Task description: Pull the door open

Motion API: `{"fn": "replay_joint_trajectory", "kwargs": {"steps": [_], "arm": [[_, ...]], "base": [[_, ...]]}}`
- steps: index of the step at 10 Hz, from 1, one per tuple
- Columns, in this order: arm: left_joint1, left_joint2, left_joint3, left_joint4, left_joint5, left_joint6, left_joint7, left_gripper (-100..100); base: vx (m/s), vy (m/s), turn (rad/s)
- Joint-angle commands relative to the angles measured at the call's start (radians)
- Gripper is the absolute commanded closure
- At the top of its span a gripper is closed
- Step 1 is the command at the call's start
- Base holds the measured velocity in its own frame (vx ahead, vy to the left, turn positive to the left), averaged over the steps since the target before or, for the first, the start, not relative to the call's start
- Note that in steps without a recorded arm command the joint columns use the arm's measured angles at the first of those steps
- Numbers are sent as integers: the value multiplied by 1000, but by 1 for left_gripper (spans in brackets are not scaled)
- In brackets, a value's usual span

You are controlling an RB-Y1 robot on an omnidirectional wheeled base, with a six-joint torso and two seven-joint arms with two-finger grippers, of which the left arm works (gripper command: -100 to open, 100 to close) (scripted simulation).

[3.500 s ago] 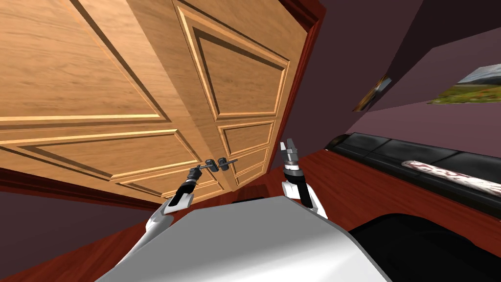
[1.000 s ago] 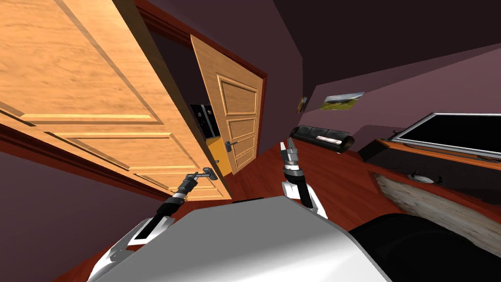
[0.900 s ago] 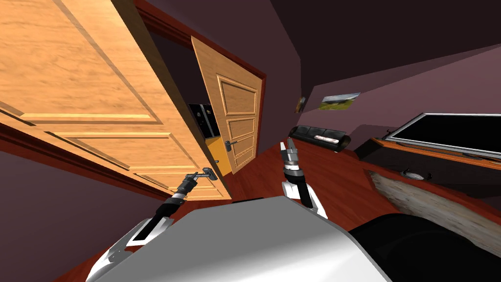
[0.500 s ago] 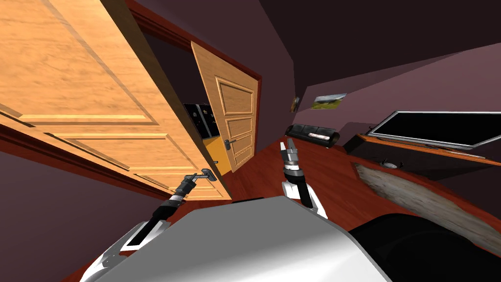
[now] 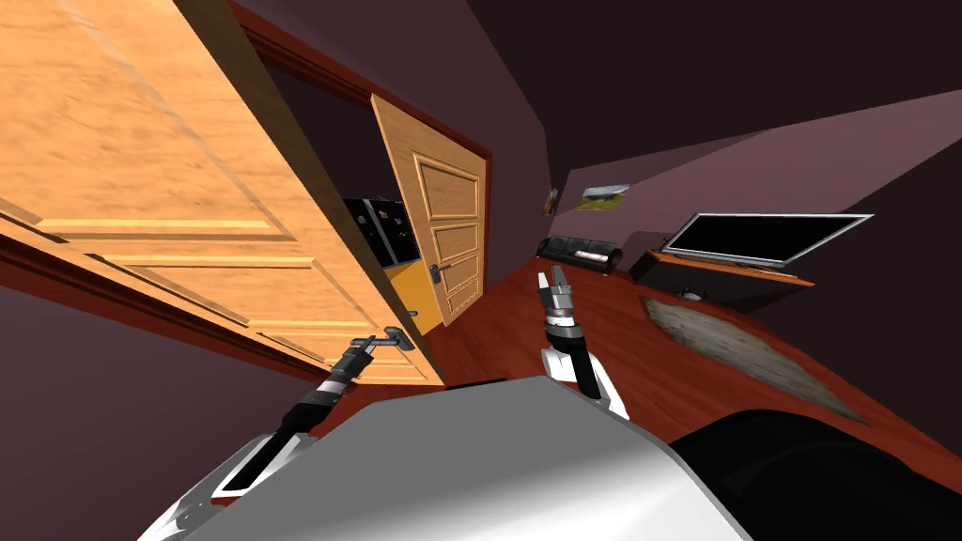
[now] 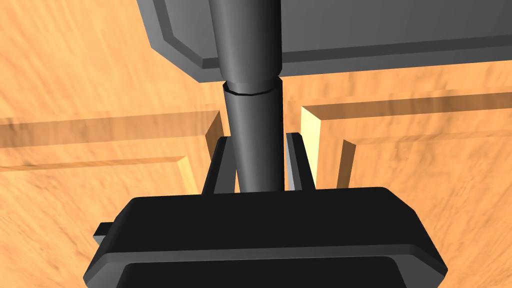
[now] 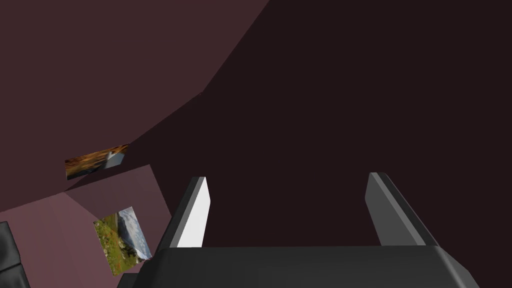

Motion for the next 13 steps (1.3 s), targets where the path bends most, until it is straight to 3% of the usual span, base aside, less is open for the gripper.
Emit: {"fn": "replay_joint_trajectory", "kwargs": {"steps": [1, 2, 3, 4, 13], "arm": [[10, 5, -14, 5, -4, -30, 8, 100], [14, 10, -17, 10, -5, -43, 13, 100], [11, 13, -8, 7, -1, -27, 10, 100], [17, 19, -15, 18, -3, -47, 16, 100], [35, 52, -45, 65, -10, -156, 44, 100]], "base": [[-242, 109, -171], [-200, 74, -140], [-85, 36, -20], [-145, 71, -105], [-208, 89, -158]]}}
